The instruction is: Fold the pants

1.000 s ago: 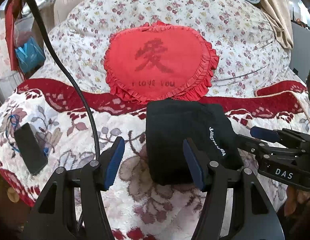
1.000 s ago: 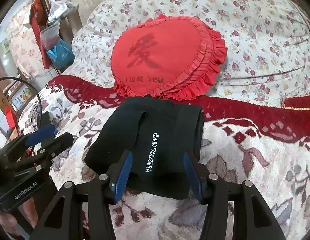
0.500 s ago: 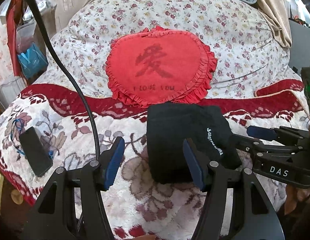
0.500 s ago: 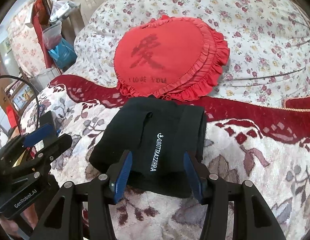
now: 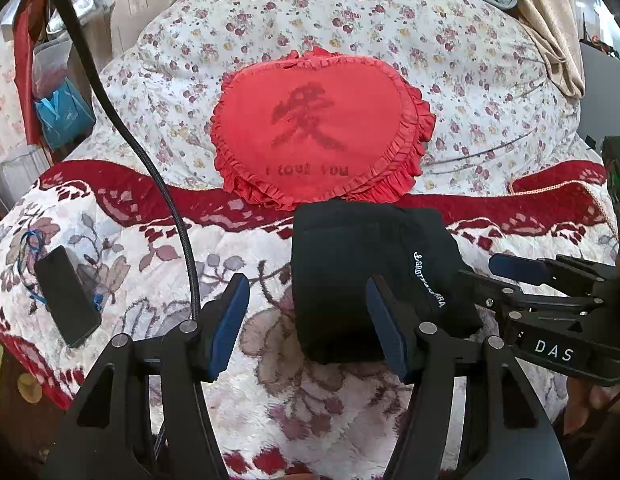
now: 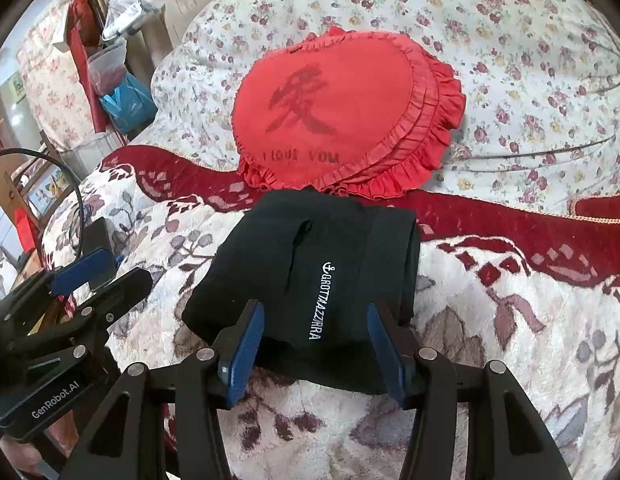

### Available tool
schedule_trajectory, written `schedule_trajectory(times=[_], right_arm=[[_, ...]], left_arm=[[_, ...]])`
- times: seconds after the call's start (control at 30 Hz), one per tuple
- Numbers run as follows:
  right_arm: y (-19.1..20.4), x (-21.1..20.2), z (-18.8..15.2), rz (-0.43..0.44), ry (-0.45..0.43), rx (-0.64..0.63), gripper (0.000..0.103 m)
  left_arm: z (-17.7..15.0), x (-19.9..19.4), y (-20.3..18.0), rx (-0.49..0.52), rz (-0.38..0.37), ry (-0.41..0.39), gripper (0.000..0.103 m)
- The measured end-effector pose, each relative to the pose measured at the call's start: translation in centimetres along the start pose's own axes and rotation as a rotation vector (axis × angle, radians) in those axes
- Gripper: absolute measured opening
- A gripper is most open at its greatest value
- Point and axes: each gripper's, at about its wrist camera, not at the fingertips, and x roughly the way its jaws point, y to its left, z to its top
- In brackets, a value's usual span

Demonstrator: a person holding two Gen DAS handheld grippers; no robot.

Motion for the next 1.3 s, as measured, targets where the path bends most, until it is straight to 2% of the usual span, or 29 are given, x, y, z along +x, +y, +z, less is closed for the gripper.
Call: schedule_trajectory(times=[0.97, 1.3], right_arm=[[-0.7, 1.2, -0.5, 0.008, 0.037, 0.007, 0.052], [-1.2, 1.8, -0.5, 0.003, 0.055, 0.012, 0.052]], left_arm=[[-0.3, 1.2, -0.1, -0.014, -0.018, 0.033, 0.061], [-0.3, 2.0, 1.1, -0.046, -0.009, 0.041, 0.061]])
